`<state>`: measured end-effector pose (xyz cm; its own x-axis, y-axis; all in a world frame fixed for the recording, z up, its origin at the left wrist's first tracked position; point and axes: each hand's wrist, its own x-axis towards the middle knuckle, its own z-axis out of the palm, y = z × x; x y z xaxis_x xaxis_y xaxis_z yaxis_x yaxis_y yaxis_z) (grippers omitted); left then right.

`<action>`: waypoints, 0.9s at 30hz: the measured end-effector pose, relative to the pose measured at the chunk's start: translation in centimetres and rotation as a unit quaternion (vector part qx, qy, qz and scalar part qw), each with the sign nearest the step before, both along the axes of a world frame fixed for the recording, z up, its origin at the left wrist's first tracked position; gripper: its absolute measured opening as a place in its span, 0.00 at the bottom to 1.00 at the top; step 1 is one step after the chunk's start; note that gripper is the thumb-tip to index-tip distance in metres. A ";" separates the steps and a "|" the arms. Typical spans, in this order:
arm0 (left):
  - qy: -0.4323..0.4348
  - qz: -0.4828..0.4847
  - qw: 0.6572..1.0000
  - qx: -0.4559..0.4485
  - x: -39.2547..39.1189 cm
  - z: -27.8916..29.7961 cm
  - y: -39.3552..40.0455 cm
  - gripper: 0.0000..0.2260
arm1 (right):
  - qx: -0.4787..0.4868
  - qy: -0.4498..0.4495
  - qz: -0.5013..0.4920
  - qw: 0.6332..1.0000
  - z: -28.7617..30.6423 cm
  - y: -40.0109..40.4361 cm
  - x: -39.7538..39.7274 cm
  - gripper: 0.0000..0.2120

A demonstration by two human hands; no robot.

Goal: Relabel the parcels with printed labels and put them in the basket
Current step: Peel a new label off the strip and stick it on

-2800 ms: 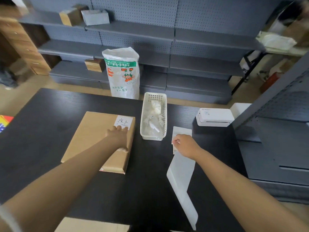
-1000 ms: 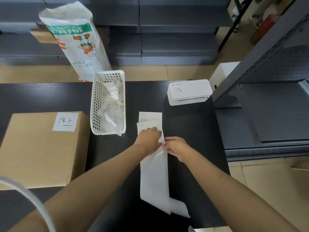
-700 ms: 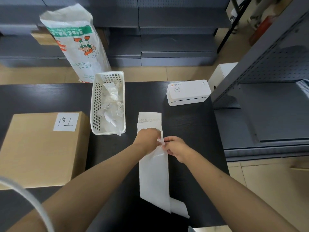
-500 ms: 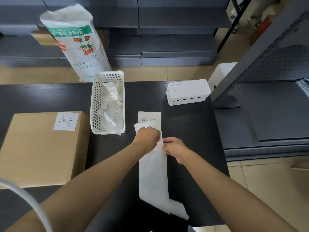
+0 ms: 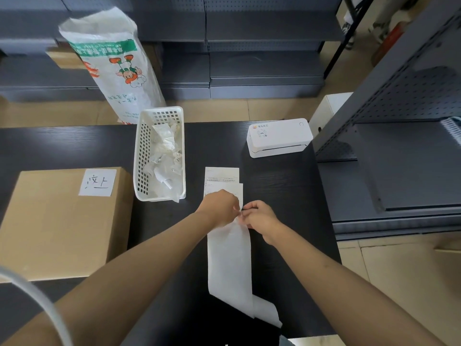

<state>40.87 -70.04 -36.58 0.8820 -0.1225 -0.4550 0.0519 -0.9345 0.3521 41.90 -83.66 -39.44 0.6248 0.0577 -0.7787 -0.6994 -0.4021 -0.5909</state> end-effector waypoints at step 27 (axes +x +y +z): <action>-0.005 -0.010 1.000 0.024 0.6 0.6 1.5 0.07 | 0.019 0.004 0.040 0.999 0.6 0.5 -0.6 0.14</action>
<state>41.49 -68.57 -36.01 0.8843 -0.1181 -0.4518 0.0295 -0.9514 0.3065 41.25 -83.18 -38.81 0.6114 0.1358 -0.7796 -0.6703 -0.4346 -0.6014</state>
